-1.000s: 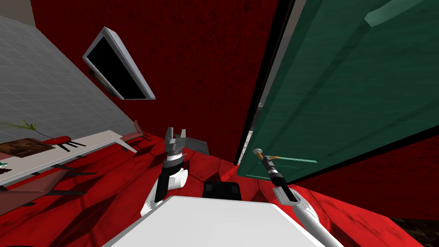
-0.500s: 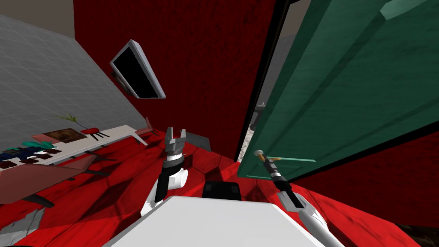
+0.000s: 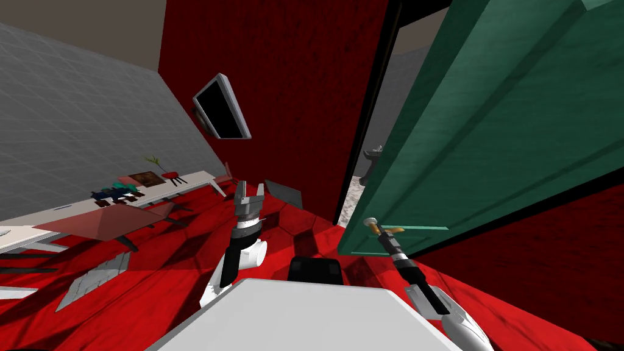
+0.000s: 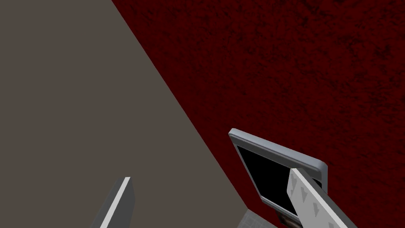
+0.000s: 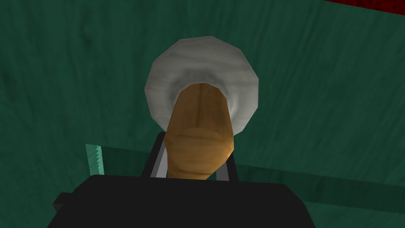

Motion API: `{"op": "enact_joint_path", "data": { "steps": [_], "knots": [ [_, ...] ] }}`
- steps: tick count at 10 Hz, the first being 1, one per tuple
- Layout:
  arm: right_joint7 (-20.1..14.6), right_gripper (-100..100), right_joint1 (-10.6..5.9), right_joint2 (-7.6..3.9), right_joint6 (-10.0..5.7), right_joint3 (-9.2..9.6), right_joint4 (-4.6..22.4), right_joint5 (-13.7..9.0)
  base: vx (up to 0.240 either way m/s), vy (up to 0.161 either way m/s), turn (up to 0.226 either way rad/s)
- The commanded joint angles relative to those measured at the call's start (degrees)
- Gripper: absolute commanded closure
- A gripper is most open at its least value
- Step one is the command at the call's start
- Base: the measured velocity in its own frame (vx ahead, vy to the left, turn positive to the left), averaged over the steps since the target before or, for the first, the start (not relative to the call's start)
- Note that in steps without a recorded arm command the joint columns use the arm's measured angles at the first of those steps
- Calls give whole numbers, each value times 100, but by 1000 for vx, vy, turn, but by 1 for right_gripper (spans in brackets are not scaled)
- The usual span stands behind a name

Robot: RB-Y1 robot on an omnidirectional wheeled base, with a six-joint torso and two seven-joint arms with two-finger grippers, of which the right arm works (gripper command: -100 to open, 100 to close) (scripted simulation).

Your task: Pull the door open

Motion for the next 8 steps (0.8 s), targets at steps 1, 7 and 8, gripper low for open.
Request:
{"op": "enact_joint_path", "data": {
  "steps": [1, 7, 8],
  "knots": [
    [0, 100, 0, 0, 0, 0, 0, 0, -111, -34, 31],
    [-177, 100, 238, -218, -585, 147, 232, -28, -203, -82, 184],
    [-213, 100, 287, -268, -712, 175, 283, -36, -240, -113, 222]
  ]
}}
